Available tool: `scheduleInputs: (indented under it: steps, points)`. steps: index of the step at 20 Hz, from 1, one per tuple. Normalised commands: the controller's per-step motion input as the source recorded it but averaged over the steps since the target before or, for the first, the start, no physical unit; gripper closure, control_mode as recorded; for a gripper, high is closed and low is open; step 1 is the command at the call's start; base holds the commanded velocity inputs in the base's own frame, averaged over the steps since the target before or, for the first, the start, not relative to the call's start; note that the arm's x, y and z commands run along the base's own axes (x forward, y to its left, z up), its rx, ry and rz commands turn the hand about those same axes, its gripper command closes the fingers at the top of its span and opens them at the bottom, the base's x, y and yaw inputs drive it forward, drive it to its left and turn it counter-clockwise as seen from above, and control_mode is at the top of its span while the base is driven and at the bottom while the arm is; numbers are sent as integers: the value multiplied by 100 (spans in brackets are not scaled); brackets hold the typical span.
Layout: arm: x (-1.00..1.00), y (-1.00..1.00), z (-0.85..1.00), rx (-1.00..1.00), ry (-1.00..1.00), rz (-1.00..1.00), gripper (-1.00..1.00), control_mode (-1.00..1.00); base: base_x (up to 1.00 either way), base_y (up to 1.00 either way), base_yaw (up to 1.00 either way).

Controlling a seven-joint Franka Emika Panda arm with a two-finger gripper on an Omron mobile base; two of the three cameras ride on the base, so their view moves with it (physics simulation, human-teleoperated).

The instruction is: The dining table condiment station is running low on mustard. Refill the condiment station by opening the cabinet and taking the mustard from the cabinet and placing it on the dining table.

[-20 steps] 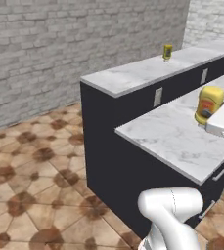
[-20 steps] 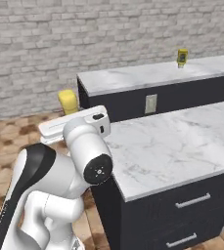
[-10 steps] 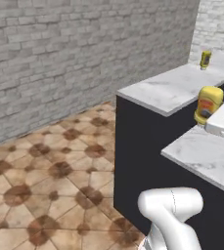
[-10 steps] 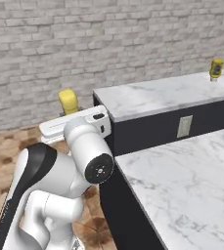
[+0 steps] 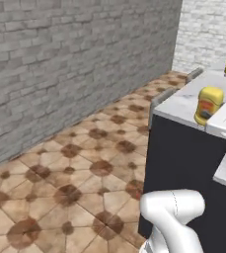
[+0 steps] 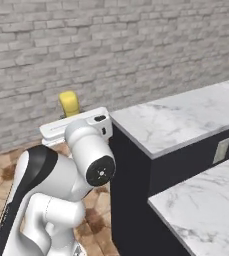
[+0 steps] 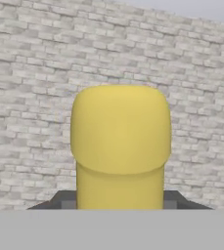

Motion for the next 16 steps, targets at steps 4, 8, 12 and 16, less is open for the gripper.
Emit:
scheduleInputs:
  steps: [4, 8, 12, 16]
  points:
    - [0, 0, 0, 0, 0, 0, 100, 100, 65, 100, -41]
    - [0, 0, 0, 0, 0, 0, 100, 100, 65, 100, -43]
    - [0, 0, 0, 0, 0, 0, 100, 100, 69, 100, -43]
    - [0, 0, 0, 0, 0, 0, 100, 100, 72, 100, -44]
